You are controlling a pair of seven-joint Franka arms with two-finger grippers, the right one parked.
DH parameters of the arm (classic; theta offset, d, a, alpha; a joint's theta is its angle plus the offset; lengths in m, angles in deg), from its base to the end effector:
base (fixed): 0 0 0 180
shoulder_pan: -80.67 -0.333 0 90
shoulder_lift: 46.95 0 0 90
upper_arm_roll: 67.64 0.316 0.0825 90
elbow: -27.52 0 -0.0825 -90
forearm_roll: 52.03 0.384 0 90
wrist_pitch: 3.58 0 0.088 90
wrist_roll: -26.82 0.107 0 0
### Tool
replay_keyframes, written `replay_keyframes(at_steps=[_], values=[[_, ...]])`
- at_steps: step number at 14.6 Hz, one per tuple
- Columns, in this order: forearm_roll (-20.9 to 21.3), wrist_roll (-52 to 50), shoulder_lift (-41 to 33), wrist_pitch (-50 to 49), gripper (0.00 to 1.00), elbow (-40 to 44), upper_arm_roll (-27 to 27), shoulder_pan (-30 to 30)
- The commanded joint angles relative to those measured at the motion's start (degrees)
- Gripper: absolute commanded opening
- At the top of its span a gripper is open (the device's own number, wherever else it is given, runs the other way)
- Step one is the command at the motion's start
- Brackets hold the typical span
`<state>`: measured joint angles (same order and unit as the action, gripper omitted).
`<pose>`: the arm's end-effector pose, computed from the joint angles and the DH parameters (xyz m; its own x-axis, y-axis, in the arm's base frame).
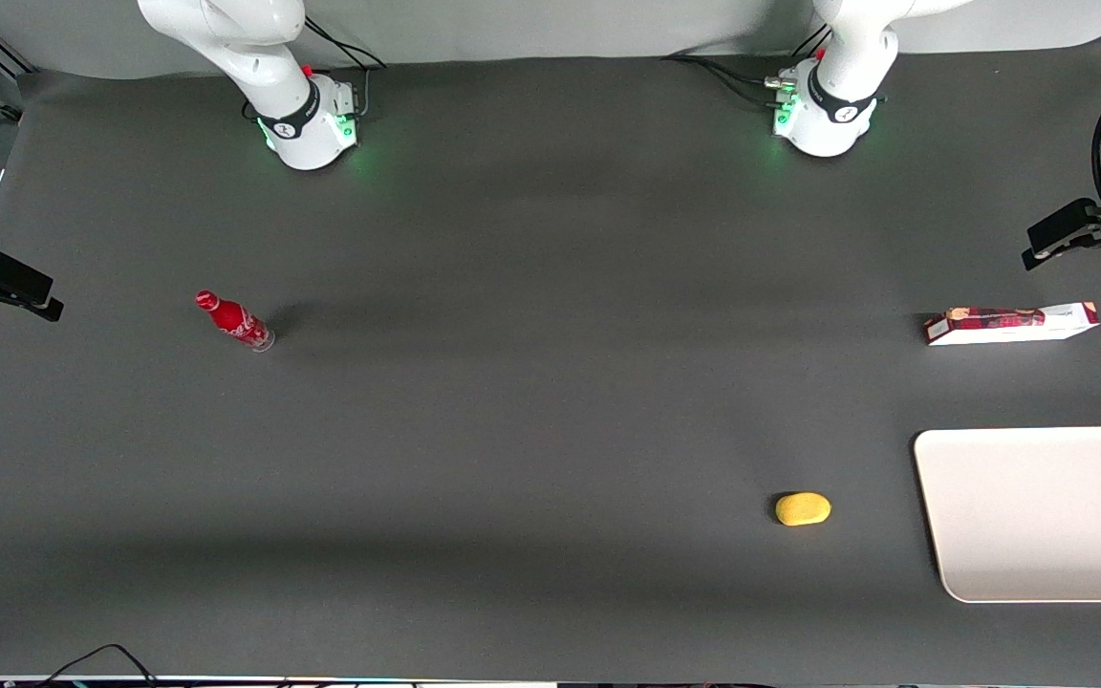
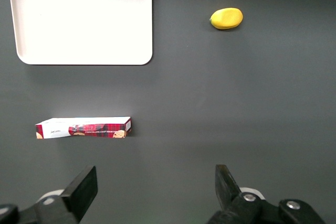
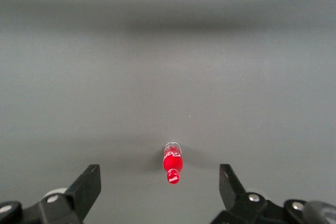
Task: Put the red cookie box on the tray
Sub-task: 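Move the left gripper over the red plaid shortbread box, fingers open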
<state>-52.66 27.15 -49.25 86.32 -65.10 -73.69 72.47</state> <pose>0.5412 0.0179 0.6246 0.9995 0.0319 -0.0075 0.0319 -0.9995 0.0068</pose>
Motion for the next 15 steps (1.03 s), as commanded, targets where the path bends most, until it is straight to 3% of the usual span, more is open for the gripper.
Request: replay_keyframes(at_steps=[1,6,10,15], values=[[0.54,0.55,0.72,-0.96,1.0,1.48,-0.02,0.11],[1.16,4.4,1.51,-1.48,1.0,0.17,0.25,0.11],[7.39,30.37,3.61,-0.26,1.0,-1.59,1.64,-0.15],[7.49,59.46,4.07,5.34,1.0,-6.49,7.53,-0.5]])
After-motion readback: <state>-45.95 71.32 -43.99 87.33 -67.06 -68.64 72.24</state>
